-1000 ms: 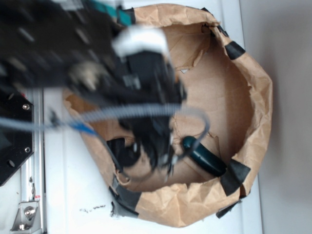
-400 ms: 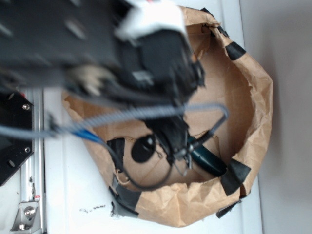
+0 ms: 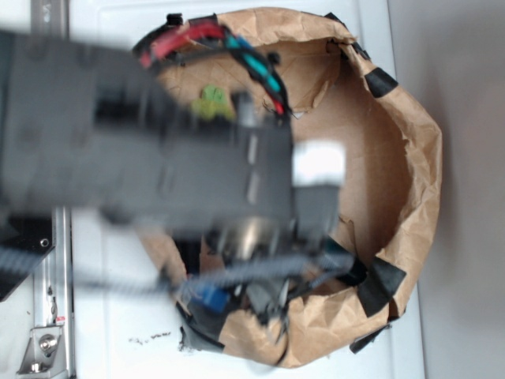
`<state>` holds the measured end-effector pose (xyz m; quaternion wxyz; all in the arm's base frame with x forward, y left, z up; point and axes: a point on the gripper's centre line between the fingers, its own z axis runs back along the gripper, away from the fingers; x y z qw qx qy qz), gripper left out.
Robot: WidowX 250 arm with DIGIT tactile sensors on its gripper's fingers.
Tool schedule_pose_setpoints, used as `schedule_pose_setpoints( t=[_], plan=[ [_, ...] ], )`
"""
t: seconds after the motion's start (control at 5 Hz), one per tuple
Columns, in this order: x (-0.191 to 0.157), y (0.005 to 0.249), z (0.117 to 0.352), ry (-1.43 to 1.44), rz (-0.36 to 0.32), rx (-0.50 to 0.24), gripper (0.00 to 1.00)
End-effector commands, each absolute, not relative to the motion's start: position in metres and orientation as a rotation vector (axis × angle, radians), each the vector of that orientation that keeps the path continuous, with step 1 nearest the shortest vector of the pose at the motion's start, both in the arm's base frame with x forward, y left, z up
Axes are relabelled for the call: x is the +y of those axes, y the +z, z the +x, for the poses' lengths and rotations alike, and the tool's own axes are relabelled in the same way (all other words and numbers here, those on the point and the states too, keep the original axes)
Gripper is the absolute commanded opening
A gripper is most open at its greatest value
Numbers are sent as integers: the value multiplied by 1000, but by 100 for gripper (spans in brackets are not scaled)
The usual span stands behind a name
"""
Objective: Grab the silver keys.
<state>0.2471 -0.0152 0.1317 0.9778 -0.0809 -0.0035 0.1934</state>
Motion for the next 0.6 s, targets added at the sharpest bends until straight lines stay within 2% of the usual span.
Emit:
schedule_pose_setpoints(
  t=[0.0, 0.4],
  plan=[
    [-7, 155, 247, 435, -121, -120, 0],
    [-8, 153, 245, 431, -108, -137, 0]
  ],
)
